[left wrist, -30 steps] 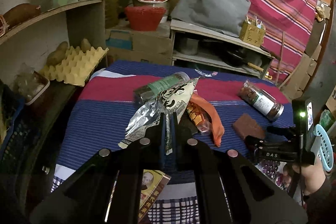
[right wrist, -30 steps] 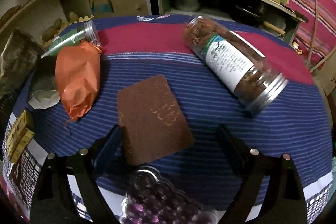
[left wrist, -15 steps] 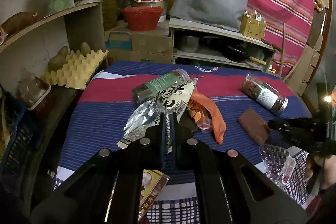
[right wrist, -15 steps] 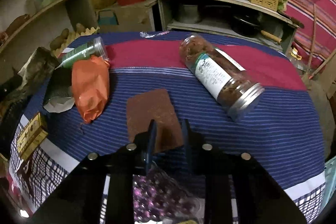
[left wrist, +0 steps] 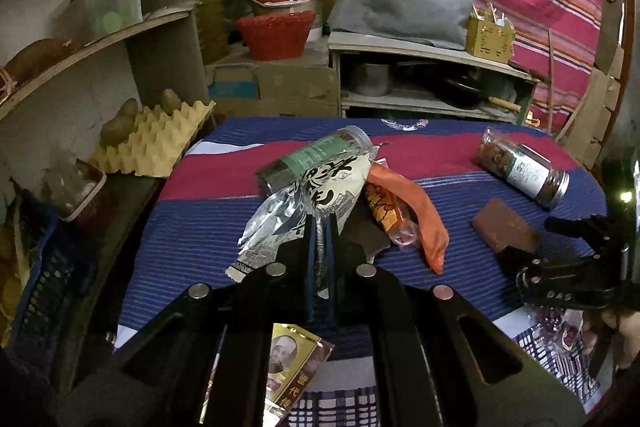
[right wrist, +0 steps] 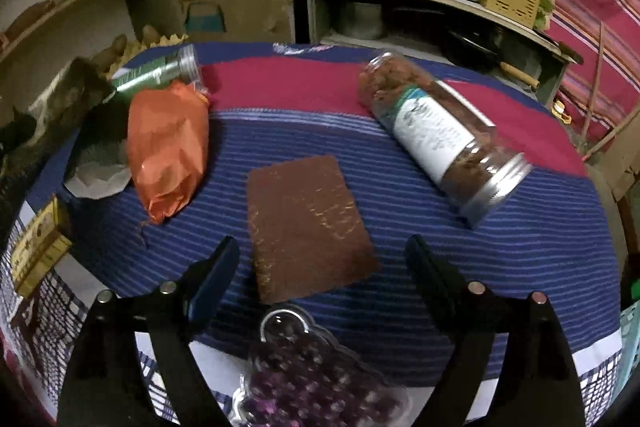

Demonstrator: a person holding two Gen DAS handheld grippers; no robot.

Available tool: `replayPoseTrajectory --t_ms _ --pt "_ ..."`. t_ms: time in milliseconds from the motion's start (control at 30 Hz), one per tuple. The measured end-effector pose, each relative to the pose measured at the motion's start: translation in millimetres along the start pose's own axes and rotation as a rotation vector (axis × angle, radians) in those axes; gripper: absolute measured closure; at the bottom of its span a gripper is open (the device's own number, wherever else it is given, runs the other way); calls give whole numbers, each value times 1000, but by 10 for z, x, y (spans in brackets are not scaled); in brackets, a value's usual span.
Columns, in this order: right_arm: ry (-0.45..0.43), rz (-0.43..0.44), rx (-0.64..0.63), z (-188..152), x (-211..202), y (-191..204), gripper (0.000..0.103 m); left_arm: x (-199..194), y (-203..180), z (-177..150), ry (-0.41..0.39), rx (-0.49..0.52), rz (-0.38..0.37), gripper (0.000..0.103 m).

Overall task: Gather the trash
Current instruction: 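Grasp the brown scouring pad with the right tool while the left tool holds the wrapper, then carry the wrapper and brown pad with both tools over the blue basket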

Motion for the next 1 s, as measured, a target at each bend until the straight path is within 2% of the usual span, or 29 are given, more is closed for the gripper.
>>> replayPoseTrajectory --t_ms 33,67,100,267,533,767,1000 --pt "3 -3 0 -10 21 3 22 4 -4 -3 0 4 1 99" --pt "10 9 2 -22 37 -1 36 7 -8 -4 1 6 0 99" --pt "17 23 12 -32 51 -12 37 14 -8 -2 1 7 0 99" --pt "-25 29 15 -47 -78 -69 38 19 -24 1 0 13 1 99" --pt "-139 25 77 -136 -669 -403 38 -61 -182 16 -24 50 -3 99" --pt "-225 -63 119 -365 -1339 -894 38 -307 -534 51 -86 130 -22 99" --pt "-274 -161 216 -728 -1891 -1489 38 -675 -1050 88 -155 163 -122 99"
Point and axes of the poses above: each gripper's, at about its wrist camera, not at the fingertips, and x roughly the way its jaws point, y to its left, z to its top, the point moved 1 cm from there along x, roughly the way its jaws point, and after that the axes turned 2 degrees about z, right-handed, at the moved point
